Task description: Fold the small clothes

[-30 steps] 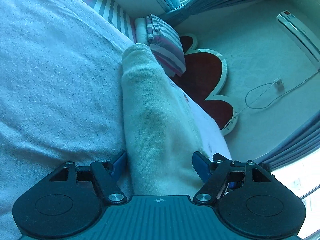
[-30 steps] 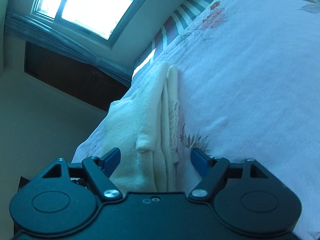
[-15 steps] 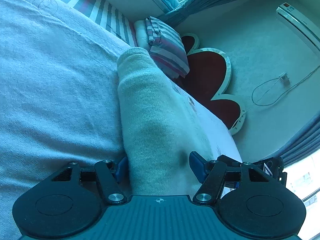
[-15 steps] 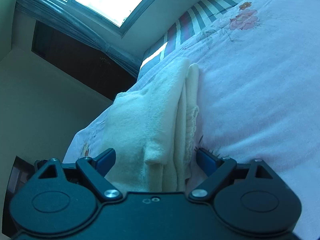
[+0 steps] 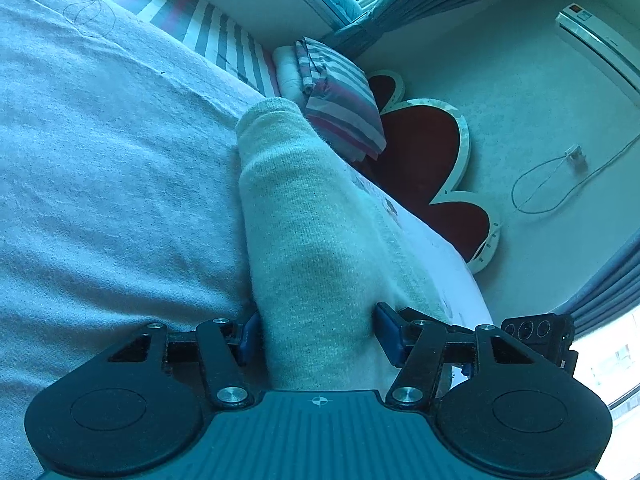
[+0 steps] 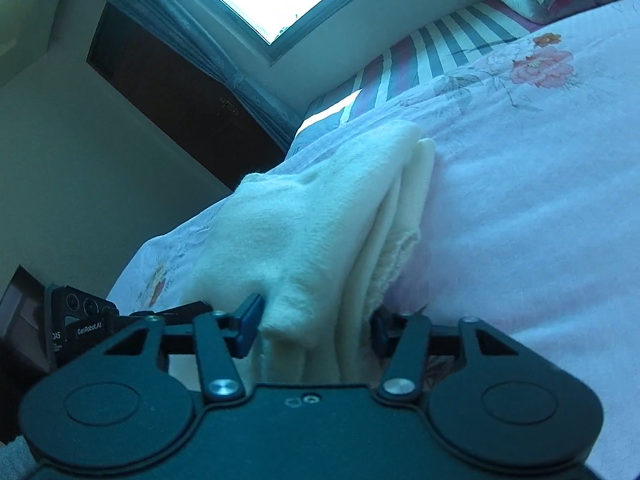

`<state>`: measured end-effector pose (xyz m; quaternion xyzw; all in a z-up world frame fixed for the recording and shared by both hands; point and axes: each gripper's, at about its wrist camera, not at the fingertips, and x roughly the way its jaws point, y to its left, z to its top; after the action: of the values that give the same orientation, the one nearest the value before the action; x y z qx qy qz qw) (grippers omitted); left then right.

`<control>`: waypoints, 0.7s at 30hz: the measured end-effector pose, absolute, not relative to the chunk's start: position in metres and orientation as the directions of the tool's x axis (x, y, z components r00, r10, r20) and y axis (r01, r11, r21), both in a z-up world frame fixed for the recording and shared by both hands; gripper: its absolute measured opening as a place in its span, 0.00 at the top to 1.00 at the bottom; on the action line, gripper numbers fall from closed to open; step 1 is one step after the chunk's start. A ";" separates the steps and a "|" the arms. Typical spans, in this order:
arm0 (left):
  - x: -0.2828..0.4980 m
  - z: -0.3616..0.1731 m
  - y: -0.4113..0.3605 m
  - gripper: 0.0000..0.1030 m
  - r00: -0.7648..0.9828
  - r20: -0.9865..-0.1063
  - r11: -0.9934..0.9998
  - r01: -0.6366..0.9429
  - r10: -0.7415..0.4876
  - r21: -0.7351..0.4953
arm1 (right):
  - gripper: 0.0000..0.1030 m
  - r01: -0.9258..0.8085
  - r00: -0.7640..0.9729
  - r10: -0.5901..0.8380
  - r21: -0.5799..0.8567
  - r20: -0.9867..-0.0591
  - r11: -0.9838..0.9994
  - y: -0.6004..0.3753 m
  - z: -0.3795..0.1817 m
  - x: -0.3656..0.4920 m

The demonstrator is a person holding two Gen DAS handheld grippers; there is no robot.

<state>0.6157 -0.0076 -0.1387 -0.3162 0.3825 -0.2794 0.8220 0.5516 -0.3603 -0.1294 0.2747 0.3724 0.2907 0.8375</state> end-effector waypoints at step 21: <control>0.590 -0.081 -0.040 0.66 0.675 -0.507 0.802 0.221 -0.536 -0.554 | 0.70 -0.332 0.601 0.680 0.643 -0.420 0.690 -0.356 -0.096 0.541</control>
<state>0.5904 -0.0400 -0.0812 -0.2306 0.3417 -0.2136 0.8857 0.5409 -0.3564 -0.0962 0.2599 0.3352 0.2956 0.8560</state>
